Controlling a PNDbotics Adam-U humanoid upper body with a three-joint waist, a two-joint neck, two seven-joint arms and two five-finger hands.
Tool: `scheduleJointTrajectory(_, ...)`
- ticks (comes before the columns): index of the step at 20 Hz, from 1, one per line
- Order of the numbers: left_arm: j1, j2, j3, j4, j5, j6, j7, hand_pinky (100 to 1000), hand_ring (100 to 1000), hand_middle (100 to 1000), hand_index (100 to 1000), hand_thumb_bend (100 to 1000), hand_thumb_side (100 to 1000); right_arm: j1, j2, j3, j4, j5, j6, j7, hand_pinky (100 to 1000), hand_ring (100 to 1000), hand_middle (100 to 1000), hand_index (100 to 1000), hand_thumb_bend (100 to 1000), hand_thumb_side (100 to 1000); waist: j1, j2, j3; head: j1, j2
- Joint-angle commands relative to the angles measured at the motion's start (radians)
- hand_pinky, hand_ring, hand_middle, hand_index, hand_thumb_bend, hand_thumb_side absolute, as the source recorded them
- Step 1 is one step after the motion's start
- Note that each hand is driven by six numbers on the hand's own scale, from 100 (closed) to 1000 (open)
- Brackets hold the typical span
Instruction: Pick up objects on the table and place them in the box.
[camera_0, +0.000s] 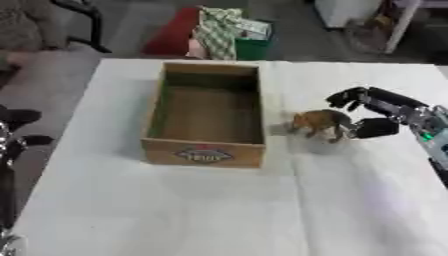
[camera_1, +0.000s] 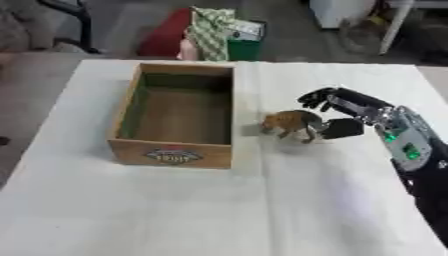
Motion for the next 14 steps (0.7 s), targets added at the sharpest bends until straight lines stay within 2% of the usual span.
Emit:
scheduleJointTrajectory(1,-0.007,0.02,-0.001,-0.017,0.006,0.001,-0.002,568,767,573,607,100,772,-0.009,-0.028,0.0,-0.003,0.012,-0.013,-0.002,763,825,781,913,100,601,0.001,-0.013,0.001,-0.002,-0.001)
scheduleJointTrajectory(10,-0.007,0.019,-0.002,-0.017,0.007,0.001,-0.003,568,767,574,607,100,771,-0.013,-0.018,0.007,0.044,0.055,-0.018,-0.002,765,823,780,913,100,639,0.002,-0.014,0.004,-0.005,-0.001)
scheduleJointTrajectory(14,-0.007,0.019,-0.002,-0.017,0.008,0.001,-0.003,568,767,574,608,100,772,-0.021,-0.01,0.008,0.065,0.073,-0.023,-0.006,763,817,773,910,100,626,0.002,-0.014,0.004,-0.005,-0.001)
